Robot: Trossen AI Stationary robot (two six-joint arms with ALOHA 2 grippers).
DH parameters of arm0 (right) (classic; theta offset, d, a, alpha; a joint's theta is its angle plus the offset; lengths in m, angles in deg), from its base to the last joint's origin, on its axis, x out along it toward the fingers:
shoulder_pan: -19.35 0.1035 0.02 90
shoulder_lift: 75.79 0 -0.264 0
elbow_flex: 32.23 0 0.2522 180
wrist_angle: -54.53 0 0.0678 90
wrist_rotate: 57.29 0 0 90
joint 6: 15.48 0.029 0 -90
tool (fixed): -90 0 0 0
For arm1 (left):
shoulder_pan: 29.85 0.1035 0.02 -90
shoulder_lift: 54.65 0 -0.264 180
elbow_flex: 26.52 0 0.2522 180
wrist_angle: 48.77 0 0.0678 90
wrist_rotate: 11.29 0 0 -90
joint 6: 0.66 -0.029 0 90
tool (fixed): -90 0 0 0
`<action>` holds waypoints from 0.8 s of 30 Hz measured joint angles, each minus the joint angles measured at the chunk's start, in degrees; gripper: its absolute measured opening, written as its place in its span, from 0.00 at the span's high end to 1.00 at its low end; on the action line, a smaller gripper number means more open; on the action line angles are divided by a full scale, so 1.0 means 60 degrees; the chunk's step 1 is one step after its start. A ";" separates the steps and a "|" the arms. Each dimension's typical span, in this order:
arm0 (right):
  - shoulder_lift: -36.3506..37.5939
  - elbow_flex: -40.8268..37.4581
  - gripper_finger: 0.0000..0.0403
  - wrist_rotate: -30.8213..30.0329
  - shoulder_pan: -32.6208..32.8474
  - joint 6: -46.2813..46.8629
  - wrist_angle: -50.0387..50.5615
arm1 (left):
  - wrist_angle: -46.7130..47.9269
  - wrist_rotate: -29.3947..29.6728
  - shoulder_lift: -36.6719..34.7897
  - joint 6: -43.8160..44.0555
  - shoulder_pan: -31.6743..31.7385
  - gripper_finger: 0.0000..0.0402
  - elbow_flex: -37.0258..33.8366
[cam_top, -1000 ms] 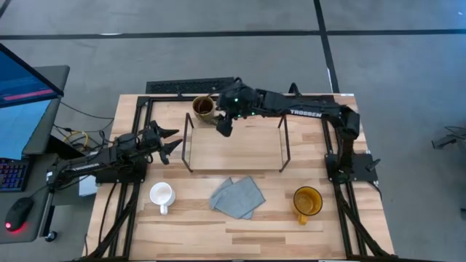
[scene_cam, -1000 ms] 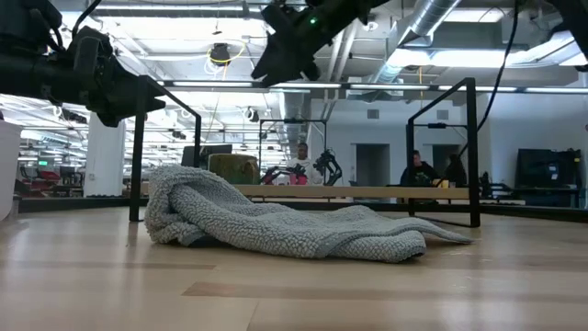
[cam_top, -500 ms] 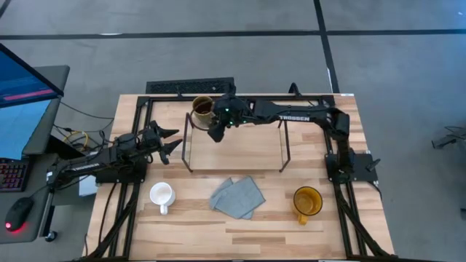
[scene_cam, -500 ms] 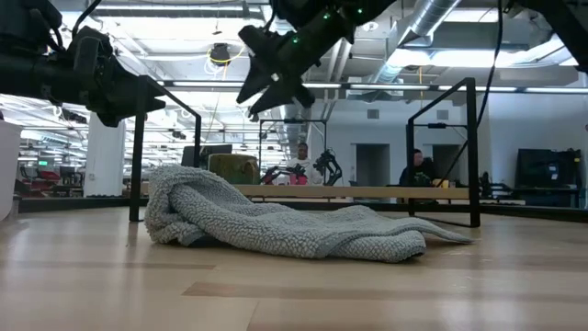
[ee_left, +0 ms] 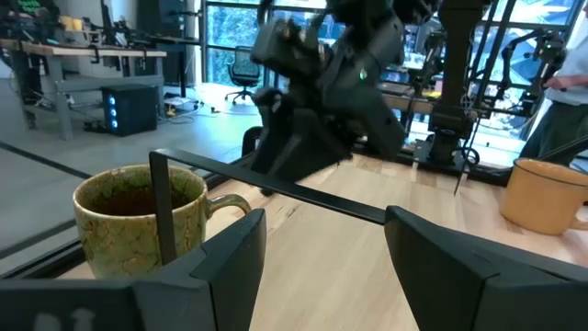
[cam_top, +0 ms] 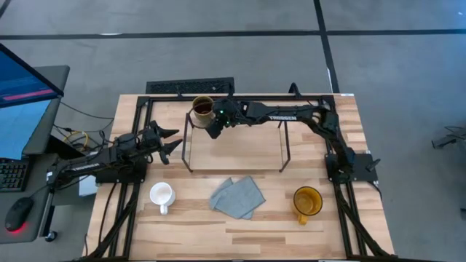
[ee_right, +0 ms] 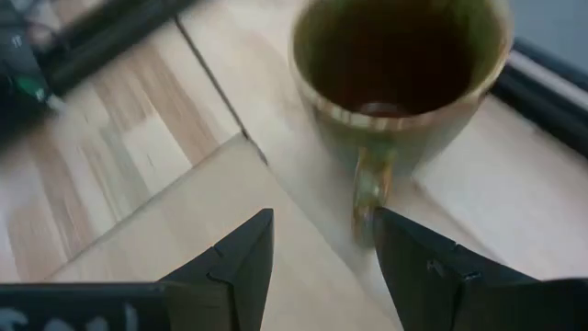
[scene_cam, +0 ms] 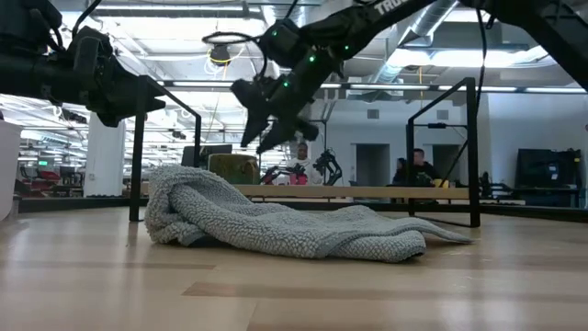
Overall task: Stack small to large cups/mugs on shelf
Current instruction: Put the brown mug on the shelf
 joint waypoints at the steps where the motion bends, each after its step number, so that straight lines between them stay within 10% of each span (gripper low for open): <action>1: -0.0040 0.0000 0.48 0.0104 0.0012 0.0009 -0.0101 | 0.0000 -0.0002 0.0000 0.0010 0.0002 0.47 0.0003; 24: -0.0505 -0.0008 0.48 0.0077 -0.0179 0.0652 -0.0156 | 0.0000 -0.0007 -0.0003 0.0248 0.0003 0.47 0.0000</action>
